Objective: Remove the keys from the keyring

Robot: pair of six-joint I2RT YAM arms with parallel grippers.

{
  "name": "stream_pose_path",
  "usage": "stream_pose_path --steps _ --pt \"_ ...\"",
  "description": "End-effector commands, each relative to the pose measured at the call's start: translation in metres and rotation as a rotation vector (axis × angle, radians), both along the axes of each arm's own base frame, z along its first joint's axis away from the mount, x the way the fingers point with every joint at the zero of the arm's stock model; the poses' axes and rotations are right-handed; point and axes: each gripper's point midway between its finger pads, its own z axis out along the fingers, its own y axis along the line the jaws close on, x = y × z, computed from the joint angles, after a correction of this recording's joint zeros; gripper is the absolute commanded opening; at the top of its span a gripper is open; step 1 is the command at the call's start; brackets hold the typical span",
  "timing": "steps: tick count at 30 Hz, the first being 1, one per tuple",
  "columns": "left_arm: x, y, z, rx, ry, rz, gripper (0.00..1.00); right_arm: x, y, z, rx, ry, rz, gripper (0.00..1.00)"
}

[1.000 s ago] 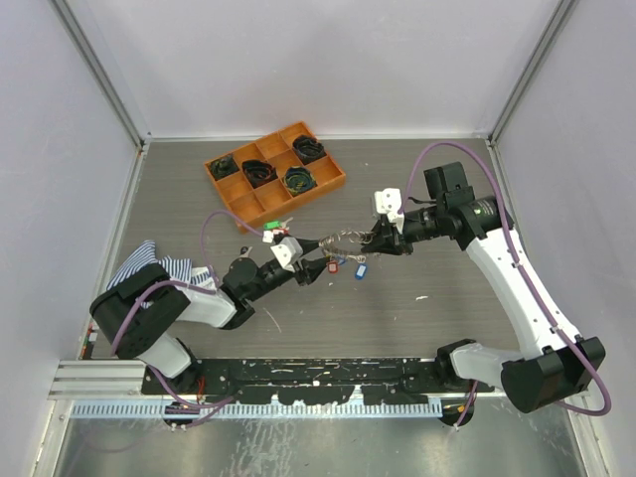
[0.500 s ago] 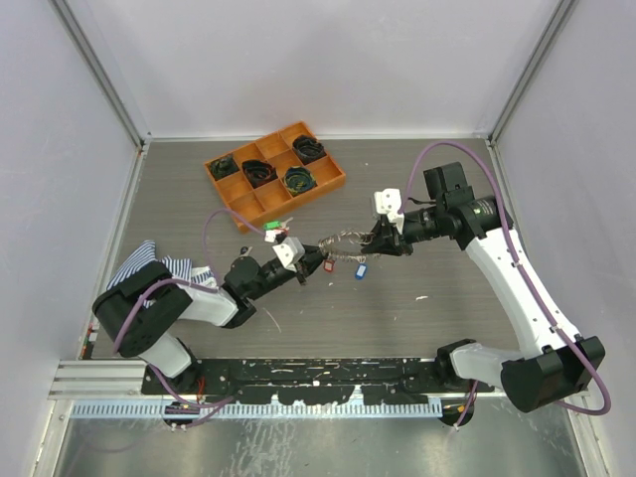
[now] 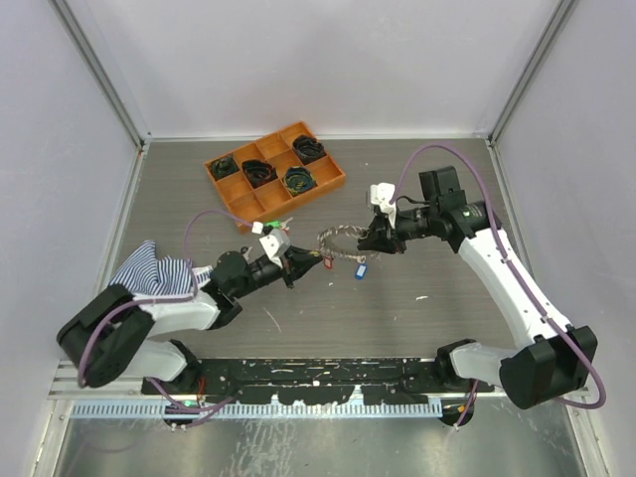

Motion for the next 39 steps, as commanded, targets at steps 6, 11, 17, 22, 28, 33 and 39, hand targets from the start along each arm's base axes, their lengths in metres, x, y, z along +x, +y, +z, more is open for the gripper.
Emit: stream_pose_path --steps 6,11,17,22,28,33,39 --pt "-0.051 -0.009 0.016 0.09 0.545 -0.196 0.0 0.033 0.01 -0.005 0.101 0.079 -0.136 0.01" --pt "-0.049 -0.016 0.036 -0.054 0.89 -0.206 0.0 0.031 0.016 -0.022 0.14 0.176 -0.132 0.06" --pt "-0.053 -0.04 0.043 -0.103 1.334 -0.271 0.0 0.042 0.021 -0.046 0.158 0.295 -0.186 0.19" --pt "-0.047 -0.045 0.05 -0.223 1.526 -0.248 0.0 0.058 0.013 -0.054 0.091 0.282 -0.269 0.54" --pt "-0.037 -0.044 0.07 -0.372 1.662 -0.198 0.0 0.064 -0.007 -0.025 0.092 0.172 -0.307 0.73" --pt "-0.027 -0.043 0.079 -0.48 1.762 -0.15 0.0 0.041 -0.011 0.018 0.143 -0.024 -0.201 0.75" --pt "-0.024 -0.049 0.103 -0.604 1.822 -0.153 0.0 -0.009 -0.006 0.047 0.188 -0.347 0.088 0.8"
